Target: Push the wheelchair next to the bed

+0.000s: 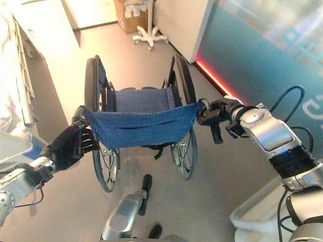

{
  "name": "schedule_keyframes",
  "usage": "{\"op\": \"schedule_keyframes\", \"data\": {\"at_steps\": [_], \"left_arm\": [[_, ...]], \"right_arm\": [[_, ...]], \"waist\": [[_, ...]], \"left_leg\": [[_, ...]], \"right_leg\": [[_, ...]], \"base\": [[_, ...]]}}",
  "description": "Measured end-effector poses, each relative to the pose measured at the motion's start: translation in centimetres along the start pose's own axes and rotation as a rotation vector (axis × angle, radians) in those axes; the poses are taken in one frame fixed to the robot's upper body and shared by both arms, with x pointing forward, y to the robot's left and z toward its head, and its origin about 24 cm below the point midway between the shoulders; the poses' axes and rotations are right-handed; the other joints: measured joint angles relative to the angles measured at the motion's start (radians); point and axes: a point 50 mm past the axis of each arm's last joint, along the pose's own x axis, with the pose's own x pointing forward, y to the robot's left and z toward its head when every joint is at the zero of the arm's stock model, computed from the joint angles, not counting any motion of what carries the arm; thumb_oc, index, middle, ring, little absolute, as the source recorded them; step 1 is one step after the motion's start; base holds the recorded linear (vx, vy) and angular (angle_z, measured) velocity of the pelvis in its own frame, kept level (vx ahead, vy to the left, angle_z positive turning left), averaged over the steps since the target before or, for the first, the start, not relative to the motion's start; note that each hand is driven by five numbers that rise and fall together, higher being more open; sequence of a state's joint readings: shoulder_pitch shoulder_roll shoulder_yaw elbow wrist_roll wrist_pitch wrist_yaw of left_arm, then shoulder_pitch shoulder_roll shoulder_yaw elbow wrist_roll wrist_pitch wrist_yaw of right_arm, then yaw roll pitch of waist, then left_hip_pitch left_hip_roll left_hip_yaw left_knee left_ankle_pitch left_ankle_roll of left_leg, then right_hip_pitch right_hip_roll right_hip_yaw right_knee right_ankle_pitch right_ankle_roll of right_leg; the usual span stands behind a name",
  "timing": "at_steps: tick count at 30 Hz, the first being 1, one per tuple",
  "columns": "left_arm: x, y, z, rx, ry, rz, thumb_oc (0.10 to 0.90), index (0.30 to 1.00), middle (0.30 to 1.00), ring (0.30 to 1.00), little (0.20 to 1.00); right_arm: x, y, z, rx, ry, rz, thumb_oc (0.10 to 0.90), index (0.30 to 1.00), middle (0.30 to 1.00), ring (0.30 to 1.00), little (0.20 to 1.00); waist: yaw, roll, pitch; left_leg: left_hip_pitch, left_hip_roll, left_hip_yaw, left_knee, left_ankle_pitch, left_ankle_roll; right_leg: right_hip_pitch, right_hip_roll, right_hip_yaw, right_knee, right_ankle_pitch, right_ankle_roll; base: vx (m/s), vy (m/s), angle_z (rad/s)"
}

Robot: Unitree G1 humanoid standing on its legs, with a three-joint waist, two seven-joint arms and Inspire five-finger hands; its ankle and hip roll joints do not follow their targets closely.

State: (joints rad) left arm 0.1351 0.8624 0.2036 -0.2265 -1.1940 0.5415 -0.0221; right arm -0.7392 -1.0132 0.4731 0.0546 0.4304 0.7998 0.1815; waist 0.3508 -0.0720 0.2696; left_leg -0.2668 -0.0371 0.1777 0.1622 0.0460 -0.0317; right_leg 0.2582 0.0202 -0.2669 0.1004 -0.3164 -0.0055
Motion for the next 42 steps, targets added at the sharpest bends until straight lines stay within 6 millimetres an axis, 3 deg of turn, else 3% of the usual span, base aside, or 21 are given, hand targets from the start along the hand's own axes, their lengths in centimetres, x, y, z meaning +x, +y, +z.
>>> {"op": "schedule_keyframes", "data": {"at_steps": [1, 3, 4, 5, 7, 10, 11, 14, 15, 21, 23, 24, 27, 28, 29, 30, 31, 34, 37, 39, 42], "left_arm": [[0.0, 0.1, 0.0, -0.004, -0.002, 0.008, 0.400, 0.300, 0.300, 0.300, 0.300], [0.1, 0.2, 0.3, 0.006, -0.006, 0.027, 0.400, 0.300, 0.300, 0.300, 0.300], [0.3, 0.1, 1.1, 0.018, -0.027, 0.030, 0.400, 0.300, 0.300, 0.300, 0.300], [0.4, 0.0, 1.4, 0.026, -0.038, 0.028, 0.400, 0.300, 0.300, 0.300, 0.300], [0.5, -0.2, 2.6, 0.059, -0.063, 0.029, 0.400, 0.300, 0.300, 0.300, 0.300], [0.5, -0.3, 3.2, 0.074, -0.072, 0.031, 0.400, 0.300, 0.300, 0.300, 0.300], [0.5, -0.4, 3.4, 0.066, -0.080, 0.020, 0.400, 0.300, 0.300, 0.300, 0.300], [0.7, -0.7, 3.9, 0.046, -0.098, -0.003, 0.400, 0.300, 0.300, 0.300, 0.300], [0.9, -0.9, 4.1, 0.039, -0.108, -0.014, 0.400, 0.300, 0.300, 0.300, 0.300], [1.2, -0.5, 3.8, 0.017, -0.100, -0.020, 0.400, 0.300, 0.300, 0.300, 0.300], [1.2, -0.4, 3.8, 0.017, -0.099, -0.013, 0.400, 0.300, 0.300, 0.300, 0.300], [1.1, -0.4, 3.9, 0.023, -0.099, -0.008, 0.400, 0.300, 0.300, 0.300, 0.300], [1.1, -0.4, 3.6, 0.015, -0.110, -0.007, 0.400, 0.300, 0.300, 0.300, 0.300], [1.1, -0.7, 3.7, 0.023, -0.114, -0.016, 0.400, 0.300, 0.300, 0.300, 0.300], [1.1, -1.1, 3.5, 0.020, -0.117, -0.035, 0.400, 0.300, 0.300, 0.300, 0.300], [1.1, -1.2, 3.3, 0.019, -0.115, -0.041, 0.400, 0.300, 0.300, 0.300, 0.300], [0.9, -1.1, 3.0, 0.016, -0.108, -0.043, 0.400, 0.300, 0.300, 0.300, 0.300], [0.6, -0.7, 2.4, 0.017, -0.082, -0.019, 0.400, 0.300, 0.300, 0.300, 0.300], [0.3, -0.2, 1.3, -0.011, -0.080, 0.020, 0.400, 0.300, 0.300, 0.300, 0.300], [0.3, -0.3, 1.6, -0.007, -0.089, 0.018, 0.400, 0.300, 0.300, 0.300, 0.300], [0.1, -0.1, 1.0, -0.009, -0.064, 0.025, 0.400, 0.300, 0.300, 0.300, 0.300]], "right_arm": [[0.0, 0.0, 0.1, 0.000, -0.002, 0.005, 0.400, 0.300, 0.300, 0.300, 0.300], [0.1, 0.3, 0.2, 0.004, -0.014, 0.012, 0.400, 0.300, 0.300, 0.300, 0.300], [0.2, 0.3, 0.2, 0.012, -0.015, 0.012, 0.400, 0.300, 0.300, 0.300, 0.300], [0.2, 0.2, 0.3, 0.015, -0.018, 0.009, 0.400, 0.300, 0.300, 0.300, 0.300], [0.3, 0.0, 0.7, 0.037, -0.032, 0.007, 0.400, 0.300, 0.300, 0.300, 0.300], [0.2, -0.4, 1.0, 0.047, -0.051, -0.014, 0.400, 0.300, 0.300, 0.300, 0.300], [0.2, -0.6, 1.0, 0.049, -0.052, -0.022, 0.400, 0.300, 0.300, 0.300, 0.300], [-0.1, -1.3, 1.2, 0.059, -0.066, -0.048, 0.400, 0.300, 0.300, 0.300, 0.300], [-0.4, -1.9, 1.5, 0.052, -0.079, -0.063, 0.400, 0.300, 0.300, 0.300, 0.300], [-0.5, -2.0, 1.7, 0.044, -0.081, -0.062, 0.400, 0.300, 0.300, 0.300, 0.300], [-0.7, -1.9, 1.9, 0.040, -0.076, -0.056, 0.400, 0.300, 0.300, 0.300, 0.300], [-0.8, -1.7, 1.8, 0.050, -0.065, -0.042, 0.400, 0.300, 0.300, 0.300, 0.300], [-0.7, -1.6, 1.9, 0.048, -0.055, -0.033, 0.400, 0.300, 0.300, 0.300, 0.300], [-0.8, -1.9, 1.7, 0.044, -0.047, -0.044, 0.400, 0.300, 0.300, 0.300, 0.300], [-1.0, -2.5, 1.7, 0.035, -0.035, -0.051, 0.400, 0.300, 0.300, 0.300, 0.300], [-1.0, -2.7, 1.9, 0.031, -0.034, -0.058, 0.400, 0.300, 0.300, 0.300, 0.300], [-0.8, -2.8, 2.5, 0.012, -0.040, -0.061, 0.400, 0.300, 0.300, 0.300, 0.300], [-0.6, -2.4, 2.7, -0.011, -0.033, -0.041, 0.400, 0.300, 0.300, 0.300, 0.300], [-0.8, -2.1, 3.7, -0.040, -0.071, -0.038, 0.400, 0.300, 0.300, 0.300, 0.300], [-0.9, -2.2, 4.0, -0.043, -0.081, -0.043, 0.400, 0.300, 0.300, 0.300, 0.300], [-0.5, -1.6, 3.4, -0.052, -0.062, -0.035, 0.400, 0.300, 0.300, 0.300, 0.300]], "waist": [[0.004, -0.008, -0.005], [-0.004, -0.005, -0.008], [-0.002, -0.033, -0.010], [0.000, -0.042, -0.008], [0.009, -0.065, 0.005], [-0.028, -0.031, 0.028], [-0.039, -0.018, 0.037], [-0.073, 0.001, 0.051], [-0.082, 0.033, 0.068], [-0.136, 0.036, 0.073], [-0.151, 0.027, 0.072], [-0.152, 0.006, 0.072], [-0.113, -0.018, 0.075], [-0.118, -0.021, 0.077], [-0.121, 0.007, 0.080], [-0.108, 0.020, 0.089], [-0.120, 0.028, 0.093], [-0.084, -0.032, 0.093], [-0.065, -0.019, 0.085], [-0.057, -0.025, 0.087], [-0.066, -0.021, 0.085]], "left_leg": [[0.011, -0.014, 0.002, -0.001, 0.013, 0.024], [0.073, -0.027, 0.006, -0.043, 0.069, 0.178], [0.095, -0.044, -0.001, -0.046, 0.050, 0.176], [0.102, -0.051, -0.002, -0.044, 0.039, 0.181], [0.142, -0.066, -0.028, -0.040, -0.012, 0.194], [0.253, -0.076, -0.124, -0.120, -0.014, 0.199], [0.292, -0.073, -0.184, -0.146, -0.015, 0.198], [0.313, -0.069, -0.238, -0.135, -0.026, 0.180], [0.338, -0.048, -0.307, -0.127, -0.062, 0.167], [0.414, -0.053, -0.416, -0.099, -0.129, 0.068], [0.440, -0.048, -0.446, -0.086, -0.161, 0.017], [0.451, -0.052, -0.439, -0.063, -0.189, -0.027], [0.352, -0.054, -0.387, 0.176, -0.234, -0.100], [0.308, -0.018, -0.355, 0.171, -0.243, -0.085], [0.344, 0.052, -0.337, -0.016, -0.138, -0.081], [0.369, 0.061, -0.343, -0.021, -0.129, -0.076], [0.328, 0.061, -0.328, 0.072, -0.132, -0.086], [0.262, -0.004, -0.303, 0.288, -0.132, -0.092], [0.063, -0.013, -0.297, 0.682, -0.132, -0.108], [0.002, 0.000, -0.284, 0.664, -0.134, -0.105], [0.041, 0.012, -0.196, 0.211, -0.102, -0.055]], "right_leg": [[-0.009, -0.010, 0.004, 0.067, -0.021, 0.045], [-0.083, -0.051, -0.010, 0.368, -0.046, 0.179], [-0.156, -0.069, 0.020, 0.595, 0.007, 0.283], [-0.176, -0.066, 0.025, 0.664, 0.027, 0.299], [-0.216, -0.050, 0.068, 0.778, 0.078, 0.286], [-0.233, -0.065, 0.037, 0.711, 0.037, 0.208], [-0.271, -0.079, 0.035, 0.645, 0.007, 0.156], [-0.342, -0.114, 0.036, 0.417, -0.014, 0.114], [-0.380, -0.106, 0.040, 0.345, -0.010, 0.103], [-0.389, -0.174, 0.071, -0.145, 0.371, 0.124], [-0.331, -0.204, 0.065, -0.185, 0.449, 0.127], [-0.275, -0.220, 0.058, -0.148, 0.535, 0.088], [-0.202, -0.218, 0.032, -0.187, 0.487, 0.072], [-0.183, -0.212, 0.037, -0.184, 0.482, 0.068], [-0.197, -0.183, 0.035, -0.106, 0.443, 0.057], [-0.245, -0.182, 0.034, 0.003, 0.404, 0.068], [-0.326, -0.134, -0.001, 0.140, 0.273, 0.044], [-0.275, -0.036, -0.053, -0.019, 0.333, -0.121], [-0.163, -0.025, -0.101, -0.109, 0.245, -0.074], [-0.150, -0.023, -0.085, -0.118, 0.241, -0.080], [-0.057, -0.021, -0.080, -0.142, 0.235, -0.075]], "base": [[0.36, 0.057, 0.05], [0.30, -0.021, 0.40], [0.29, -0.033, 0.43], [0.47, 0.040, 0.35], [0.42, 0.101, 0.34], [0.29, -0.012, 0.62], [0.23, -0.107, 0.55], [0.29, -0.137, 0.64], [0.30, -0.155, 0.41], [0.42, -0.268, 0.56], [0.53, -0.326, 0.81], [0.50, -0.262, 0.77], [0.34, -0.189, 0.35], [0.38, -0.251, 0.64], [0.32, -0.234, 0.39], [0.27, -0.232, 0.04], [0.19, -0.183, -0.02], [0.23, -0.223, 0.01], [0.26, -0.143, 0.03], [0.25, -0.032, 0.13], [0.44, 0.032, 0.25]]}}
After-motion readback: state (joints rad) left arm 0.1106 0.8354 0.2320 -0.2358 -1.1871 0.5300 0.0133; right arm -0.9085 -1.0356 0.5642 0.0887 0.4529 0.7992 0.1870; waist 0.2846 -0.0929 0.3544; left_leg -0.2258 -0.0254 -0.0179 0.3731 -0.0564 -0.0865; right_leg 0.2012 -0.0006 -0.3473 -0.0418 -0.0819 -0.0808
